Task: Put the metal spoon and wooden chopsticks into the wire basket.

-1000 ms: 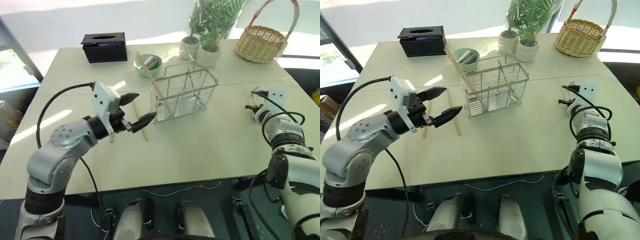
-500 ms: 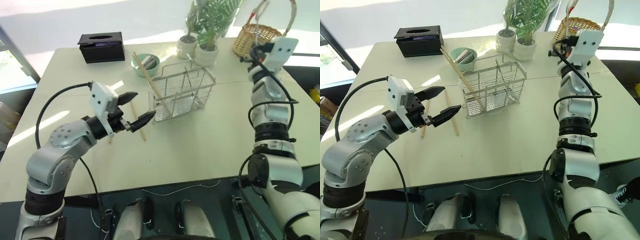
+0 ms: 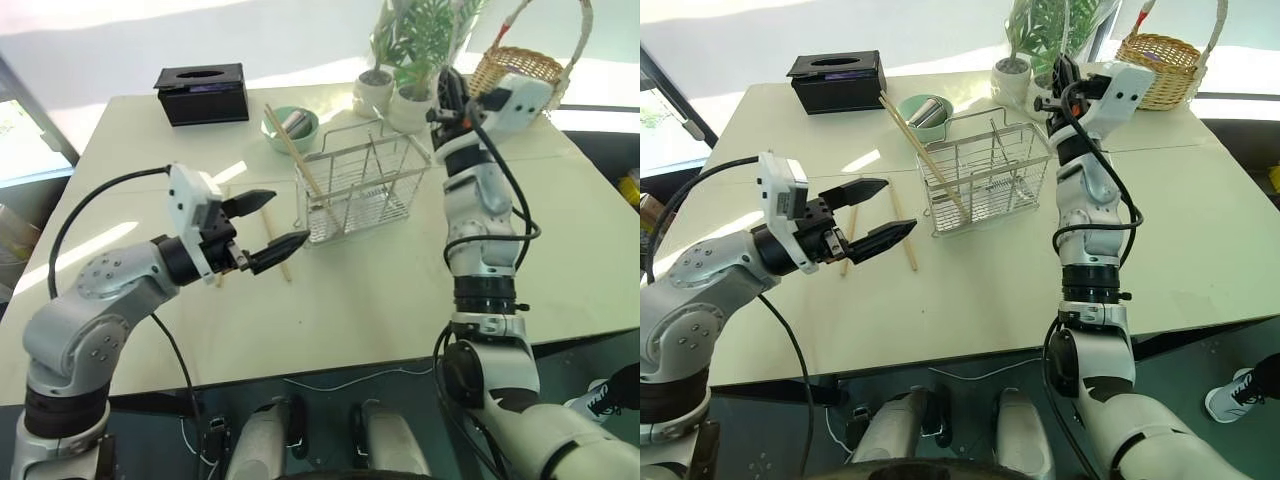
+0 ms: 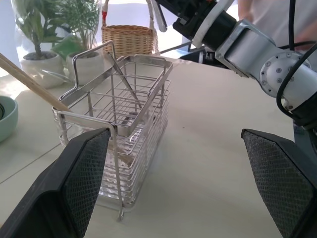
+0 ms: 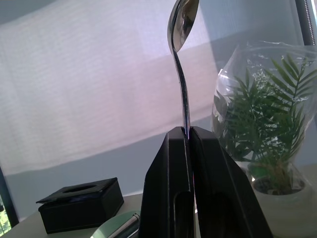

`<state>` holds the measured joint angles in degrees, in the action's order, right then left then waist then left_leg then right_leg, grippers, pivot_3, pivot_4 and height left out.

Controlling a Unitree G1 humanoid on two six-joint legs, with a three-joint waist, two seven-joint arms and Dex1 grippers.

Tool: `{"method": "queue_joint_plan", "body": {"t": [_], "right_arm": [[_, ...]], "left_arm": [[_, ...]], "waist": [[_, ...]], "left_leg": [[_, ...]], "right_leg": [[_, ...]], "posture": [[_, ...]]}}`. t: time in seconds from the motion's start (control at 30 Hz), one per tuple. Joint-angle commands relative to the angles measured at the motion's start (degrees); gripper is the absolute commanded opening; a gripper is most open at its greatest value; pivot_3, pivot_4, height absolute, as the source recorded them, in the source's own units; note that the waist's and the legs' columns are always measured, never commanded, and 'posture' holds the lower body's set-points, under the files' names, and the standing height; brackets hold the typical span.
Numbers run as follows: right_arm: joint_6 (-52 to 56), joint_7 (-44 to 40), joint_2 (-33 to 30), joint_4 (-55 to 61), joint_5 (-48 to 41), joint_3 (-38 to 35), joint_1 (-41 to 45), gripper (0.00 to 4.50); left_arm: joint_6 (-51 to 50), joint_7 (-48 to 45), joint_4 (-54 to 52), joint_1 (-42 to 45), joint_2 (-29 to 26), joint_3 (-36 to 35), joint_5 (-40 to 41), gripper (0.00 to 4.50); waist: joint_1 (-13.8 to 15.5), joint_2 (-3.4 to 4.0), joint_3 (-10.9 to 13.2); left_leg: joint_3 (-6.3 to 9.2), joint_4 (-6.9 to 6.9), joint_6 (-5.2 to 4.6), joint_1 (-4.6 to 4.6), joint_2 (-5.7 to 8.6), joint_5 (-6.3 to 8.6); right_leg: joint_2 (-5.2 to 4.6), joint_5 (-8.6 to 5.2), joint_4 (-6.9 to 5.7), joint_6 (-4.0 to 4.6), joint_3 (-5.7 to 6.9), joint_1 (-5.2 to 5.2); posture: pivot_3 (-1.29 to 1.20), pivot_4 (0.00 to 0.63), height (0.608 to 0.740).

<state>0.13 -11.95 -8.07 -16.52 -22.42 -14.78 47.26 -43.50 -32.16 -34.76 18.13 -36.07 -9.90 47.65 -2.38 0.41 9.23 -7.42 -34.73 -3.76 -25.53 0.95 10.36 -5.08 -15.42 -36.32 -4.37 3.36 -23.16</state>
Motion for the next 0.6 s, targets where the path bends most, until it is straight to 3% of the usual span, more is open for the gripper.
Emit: {"method": "queue_joint_plan", "body": {"t": [0.03, 0.27, 0.6], "right_arm": [[-2.7, -1.6, 0.9, -2.8, -1.3, -0.7, 2.4, 0.07], [-4.7, -3.4, 3.8, -7.8, -1.9, -0.3, 3.1, 0.07], [-2.4, -2.5, 7.8, -1.4, -2.0, 1.4, -2.1, 0.07]], "left_arm": [[0.2, 0.8, -2.6, 0.3, -0.5, -1.1, 1.3, 4.5], [0.1, 3.6, -4.4, -1.5, -0.4, -2.1, 2.3, 4.5], [0.3, 5.5, -5.6, -3.0, -1.0, -2.7, 3.4, 4.5]], "waist": [[-0.1, 0.0, 0.0], [-0.2, 0.01, 0.0], [-0.2, 0.0, 0.0]], "left_leg": [[-0.01, 0.01, 0.0, 0.0, 0.0, 0.0], [-0.09, 0.17, 0.02, 0.03, -0.01, -0.02], [-0.13, 0.46, 0.22, 0.1, -0.02, -0.14]], "right_leg": [[0.0, 0.0, 0.0, 0.0, 0.0, -0.01], [0.0, 0.01, 0.0, -0.02, -0.02, -0.1], [-0.02, 0.02, 0.01, -0.02, -0.02, -0.19]], "posture": [[0.0, 0.15, 0.74], [0.0, 0.15, 0.74], [0.0, 0.15, 0.74]]}}
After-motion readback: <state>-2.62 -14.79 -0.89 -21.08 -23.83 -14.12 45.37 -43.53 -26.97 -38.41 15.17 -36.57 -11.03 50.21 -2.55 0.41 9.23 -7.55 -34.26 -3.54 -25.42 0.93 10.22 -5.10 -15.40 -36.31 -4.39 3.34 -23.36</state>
